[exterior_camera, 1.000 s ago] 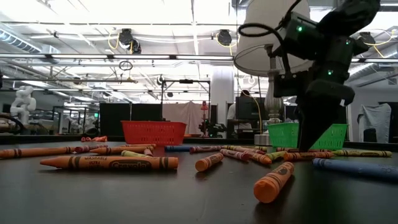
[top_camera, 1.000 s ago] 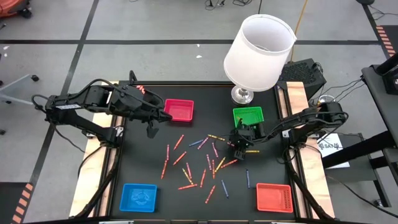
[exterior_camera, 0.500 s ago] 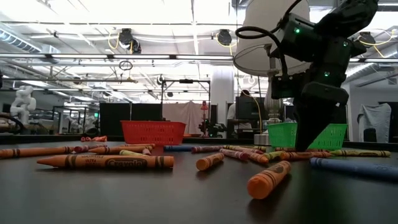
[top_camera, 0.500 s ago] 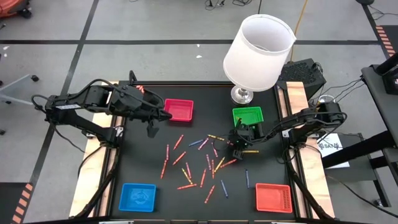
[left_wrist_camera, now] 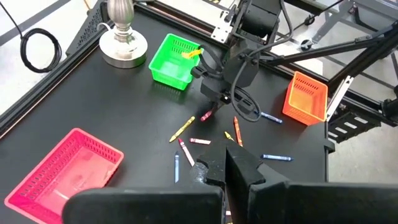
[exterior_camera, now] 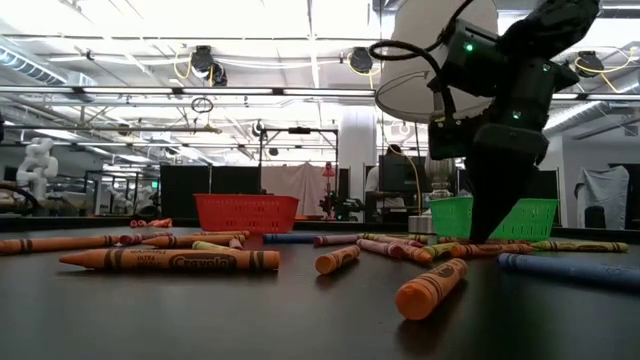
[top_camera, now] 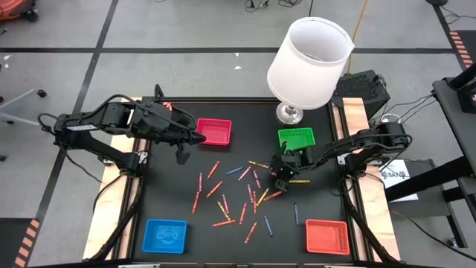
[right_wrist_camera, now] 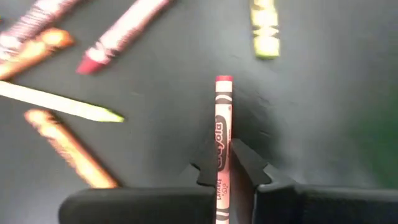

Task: Sort crayons
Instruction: Put the red crayon into the green basket

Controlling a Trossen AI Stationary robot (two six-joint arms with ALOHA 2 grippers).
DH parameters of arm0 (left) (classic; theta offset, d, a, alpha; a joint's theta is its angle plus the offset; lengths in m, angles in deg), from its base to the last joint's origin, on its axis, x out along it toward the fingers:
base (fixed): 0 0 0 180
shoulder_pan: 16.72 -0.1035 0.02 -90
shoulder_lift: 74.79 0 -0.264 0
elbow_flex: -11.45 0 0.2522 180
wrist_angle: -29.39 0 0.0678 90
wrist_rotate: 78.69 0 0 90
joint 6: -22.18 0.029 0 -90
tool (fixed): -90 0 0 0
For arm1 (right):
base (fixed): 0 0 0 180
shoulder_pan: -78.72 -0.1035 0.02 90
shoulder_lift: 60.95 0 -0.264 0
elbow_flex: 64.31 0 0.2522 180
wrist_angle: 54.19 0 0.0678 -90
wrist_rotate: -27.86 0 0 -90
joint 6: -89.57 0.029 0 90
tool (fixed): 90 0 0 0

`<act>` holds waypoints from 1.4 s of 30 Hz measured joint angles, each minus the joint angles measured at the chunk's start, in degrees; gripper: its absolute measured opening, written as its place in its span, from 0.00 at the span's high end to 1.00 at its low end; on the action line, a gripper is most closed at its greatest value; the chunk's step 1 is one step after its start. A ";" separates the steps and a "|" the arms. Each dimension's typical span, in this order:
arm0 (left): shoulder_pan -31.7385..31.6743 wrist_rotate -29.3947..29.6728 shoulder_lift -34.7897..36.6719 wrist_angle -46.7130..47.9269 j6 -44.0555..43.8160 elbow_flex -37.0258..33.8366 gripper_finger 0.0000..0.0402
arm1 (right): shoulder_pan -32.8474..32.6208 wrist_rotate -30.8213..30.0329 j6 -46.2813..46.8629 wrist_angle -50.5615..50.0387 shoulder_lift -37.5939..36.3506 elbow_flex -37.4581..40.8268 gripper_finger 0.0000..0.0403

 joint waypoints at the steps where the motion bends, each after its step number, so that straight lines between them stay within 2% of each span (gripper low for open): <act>1: 0.00 0.00 0.00 0.00 0.00 0.00 1.00 | -0.08 0.61 0.02 0.07 0.03 -0.73 1.00; 15: 0.00 -0.44 0.00 0.02 -0.59 0.00 1.00 | -0.05 8.44 0.63 -5.44 -0.16 -12.48 1.00; 22: 0.00 -2.22 -0.01 0.02 -0.66 0.00 1.00 | -0.06 16.02 0.40 -10.55 -0.25 -21.16 1.00; 33: 1.30 -2.59 -0.02 0.00 -3.65 0.00 1.00 | -0.03 16.70 -1.35 -20.32 -0.86 -36.06 1.00; 38: 2.16 -2.54 -0.02 -0.04 -3.63 0.00 1.00 | 0.08 16.15 -3.91 -26.63 -3.74 -41.30 1.00; 42: 2.46 -2.45 -0.06 -0.22 -3.63 0.02 1.00 | 0.08 12.82 -3.79 -28.01 -8.51 -41.82 1.00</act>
